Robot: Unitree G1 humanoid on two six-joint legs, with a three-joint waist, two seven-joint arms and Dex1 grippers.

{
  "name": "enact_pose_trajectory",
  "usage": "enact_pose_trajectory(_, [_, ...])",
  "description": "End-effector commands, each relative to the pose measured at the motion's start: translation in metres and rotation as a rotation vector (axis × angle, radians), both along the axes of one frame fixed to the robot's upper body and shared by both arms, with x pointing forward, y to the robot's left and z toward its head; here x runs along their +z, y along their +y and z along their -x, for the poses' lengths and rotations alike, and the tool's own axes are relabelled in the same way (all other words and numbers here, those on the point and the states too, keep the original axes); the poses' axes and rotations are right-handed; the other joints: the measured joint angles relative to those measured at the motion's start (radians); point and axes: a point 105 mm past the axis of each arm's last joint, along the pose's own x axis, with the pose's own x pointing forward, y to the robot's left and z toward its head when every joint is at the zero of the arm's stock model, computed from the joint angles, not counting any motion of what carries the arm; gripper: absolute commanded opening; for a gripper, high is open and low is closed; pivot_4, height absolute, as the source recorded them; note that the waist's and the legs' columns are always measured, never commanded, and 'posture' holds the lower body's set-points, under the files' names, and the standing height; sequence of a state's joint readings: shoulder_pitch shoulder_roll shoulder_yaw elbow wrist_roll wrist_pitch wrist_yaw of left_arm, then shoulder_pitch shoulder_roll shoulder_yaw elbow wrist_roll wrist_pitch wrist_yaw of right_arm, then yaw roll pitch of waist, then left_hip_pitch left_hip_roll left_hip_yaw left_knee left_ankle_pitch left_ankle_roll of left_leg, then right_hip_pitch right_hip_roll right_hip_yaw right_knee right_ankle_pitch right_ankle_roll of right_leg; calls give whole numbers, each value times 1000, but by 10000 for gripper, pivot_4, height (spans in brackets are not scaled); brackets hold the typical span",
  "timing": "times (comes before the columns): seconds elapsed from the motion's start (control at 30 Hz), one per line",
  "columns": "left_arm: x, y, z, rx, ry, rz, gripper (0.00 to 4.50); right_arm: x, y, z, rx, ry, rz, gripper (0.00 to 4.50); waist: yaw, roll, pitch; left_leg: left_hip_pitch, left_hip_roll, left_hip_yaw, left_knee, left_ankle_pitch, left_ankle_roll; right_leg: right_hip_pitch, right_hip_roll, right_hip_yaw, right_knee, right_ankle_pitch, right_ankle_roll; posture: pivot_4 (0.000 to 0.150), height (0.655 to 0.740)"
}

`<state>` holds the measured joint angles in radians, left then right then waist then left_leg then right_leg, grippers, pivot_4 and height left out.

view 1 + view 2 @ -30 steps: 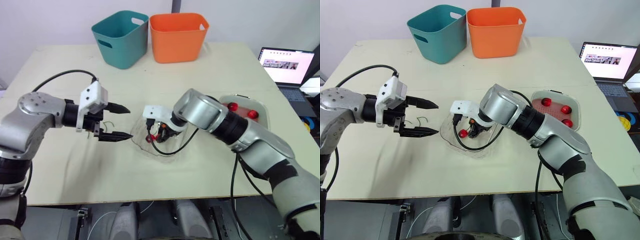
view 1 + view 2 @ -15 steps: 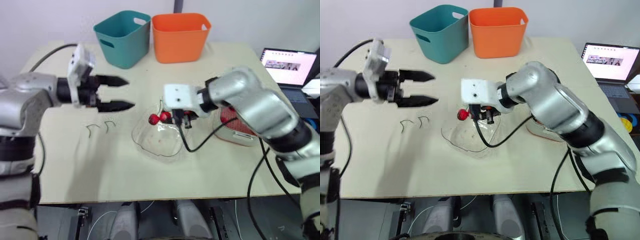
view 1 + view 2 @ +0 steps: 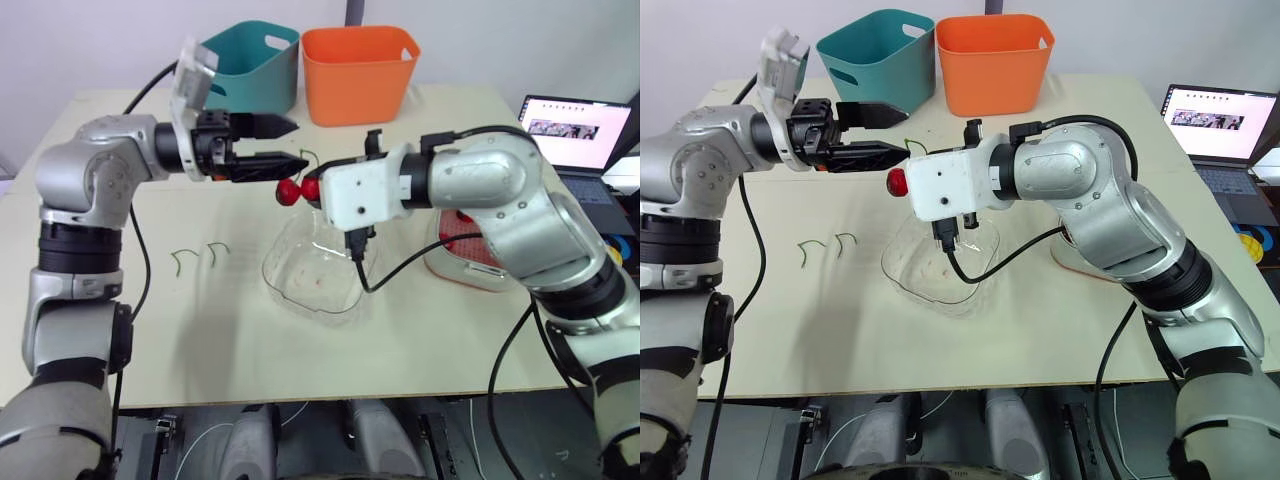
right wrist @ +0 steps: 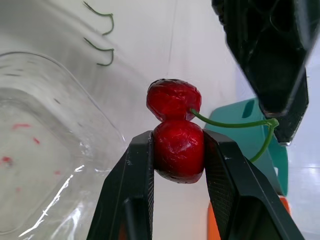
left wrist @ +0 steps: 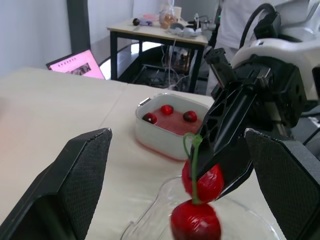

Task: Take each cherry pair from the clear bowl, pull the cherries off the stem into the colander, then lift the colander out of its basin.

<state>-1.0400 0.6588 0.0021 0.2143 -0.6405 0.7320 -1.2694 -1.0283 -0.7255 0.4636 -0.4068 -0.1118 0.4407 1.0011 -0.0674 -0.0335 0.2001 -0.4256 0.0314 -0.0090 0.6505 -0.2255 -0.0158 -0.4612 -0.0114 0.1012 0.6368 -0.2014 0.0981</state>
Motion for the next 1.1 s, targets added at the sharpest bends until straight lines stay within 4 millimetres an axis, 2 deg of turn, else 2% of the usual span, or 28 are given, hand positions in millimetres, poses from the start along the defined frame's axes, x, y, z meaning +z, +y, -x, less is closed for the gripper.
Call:
enact_pose_trajectory(0.03, [9,-4,1,-9,-39,6,45000,9,-1,0,-5,-56,-18,11466,0,0,0,0,0,0,0,0,0,0,0,0,0,0,0,1500,7400])
enact_pose_trajectory(0.53, [-4,-15,-8,-4,23,39,45000,10,2,1,-4,-52,-21,11466,0,0,0,0,0,0,0,0,0,0,0,0,0,0,0,1500,7400])
enact_pose_trajectory(0.63, [-7,-14,-11,6,30,41,39265,11,2,1,-6,-55,-24,11466,0,0,0,0,0,0,0,0,0,0,0,0,0,0,0,1500,7400])
enact_pose_trajectory(0.97, [-10,-14,-9,-8,48,45,2829,14,3,2,-5,-55,-28,11466,0,0,0,0,0,0,0,0,0,0,0,0,0,0,0,1500,7400])
enact_pose_trajectory(1.0, [-9,-14,-9,-9,47,46,670,14,3,2,-6,-54,-28,11466,0,0,0,0,0,0,0,0,0,0,0,0,0,0,0,1500,7400])
enact_pose_trajectory(1.1, [-8,-13,-9,-6,47,53,670,14,3,2,-5,-53,-26,11466,0,0,0,0,0,0,0,0,0,0,0,0,0,0,0,1500,7400])
